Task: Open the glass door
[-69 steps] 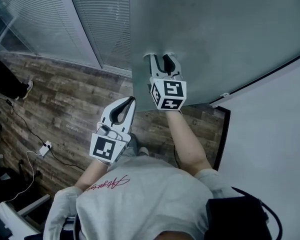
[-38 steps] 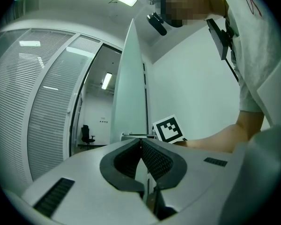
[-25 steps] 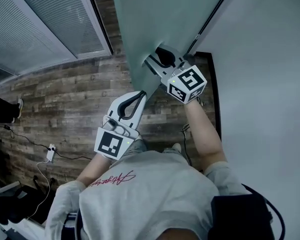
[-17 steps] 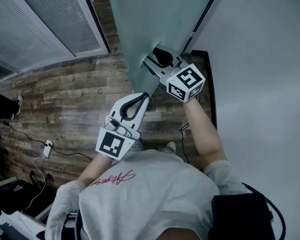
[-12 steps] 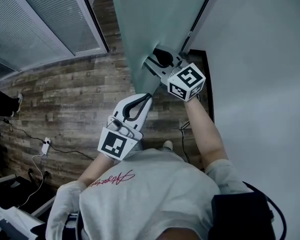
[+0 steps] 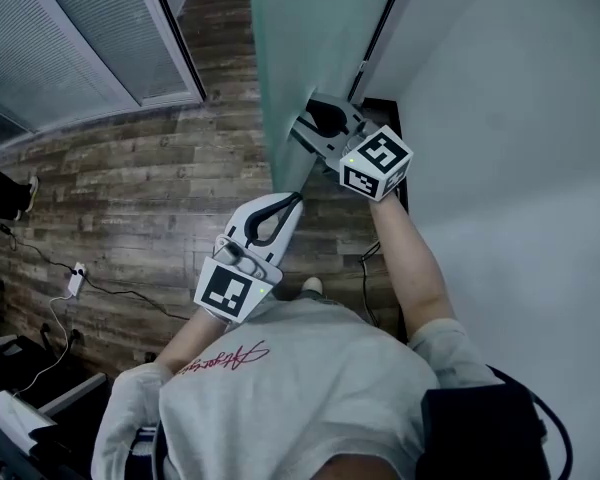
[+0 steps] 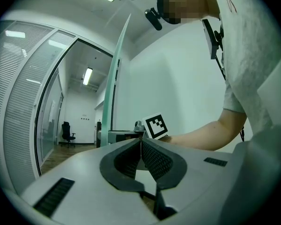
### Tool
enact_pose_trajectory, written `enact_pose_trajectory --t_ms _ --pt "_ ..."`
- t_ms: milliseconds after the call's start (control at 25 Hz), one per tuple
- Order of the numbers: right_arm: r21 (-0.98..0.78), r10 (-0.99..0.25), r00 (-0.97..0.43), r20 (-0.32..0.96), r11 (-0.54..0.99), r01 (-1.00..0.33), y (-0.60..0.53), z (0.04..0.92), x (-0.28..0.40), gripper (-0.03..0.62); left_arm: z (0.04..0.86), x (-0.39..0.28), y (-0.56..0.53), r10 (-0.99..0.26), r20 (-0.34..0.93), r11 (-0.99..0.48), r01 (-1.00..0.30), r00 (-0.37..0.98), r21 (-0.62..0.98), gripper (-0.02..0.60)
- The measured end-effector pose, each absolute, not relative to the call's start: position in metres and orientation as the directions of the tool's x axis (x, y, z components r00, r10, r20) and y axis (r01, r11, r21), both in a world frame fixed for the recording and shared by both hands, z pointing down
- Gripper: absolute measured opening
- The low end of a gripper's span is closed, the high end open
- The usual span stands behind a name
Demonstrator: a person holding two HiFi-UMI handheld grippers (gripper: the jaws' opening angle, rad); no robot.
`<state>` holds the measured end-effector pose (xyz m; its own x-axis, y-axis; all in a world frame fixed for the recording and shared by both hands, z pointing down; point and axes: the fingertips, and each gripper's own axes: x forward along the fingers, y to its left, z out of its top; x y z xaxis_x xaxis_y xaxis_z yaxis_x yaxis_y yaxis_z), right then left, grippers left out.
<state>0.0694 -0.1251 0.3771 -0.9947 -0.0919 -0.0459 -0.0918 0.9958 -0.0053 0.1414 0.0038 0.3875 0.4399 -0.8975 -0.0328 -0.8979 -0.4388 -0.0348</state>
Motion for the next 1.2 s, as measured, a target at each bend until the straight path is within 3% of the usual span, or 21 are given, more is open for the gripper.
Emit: enact_pose_trajectory --t_ms 400,840,1200 --pt "-0.026 -0.095 -0.995 -0.043 0.995 -0.093 -0.115 0.366 0.112 0.130 0.361 0.172 0.015 -0.839 -0.058 -0.541 -0.841 0.541 -0.004 0.018" --pt "0.005 -0.066 -0.994 -0.090 0.998 -0.066 -0.085 0.369 0.199 0.130 0.367 0.243 0.041 -0.626 -0.016 -0.774 -0.623 0.780 -0.111 0.018" --pt "-0.016 0.001 -0.995 -0.100 1.000 0.003 -0.097 0.351 0.231 0.130 0.344 0.296 0.017 -0.541 -0.029 -0.837 -0.542 0.840 -0.077 0.018"
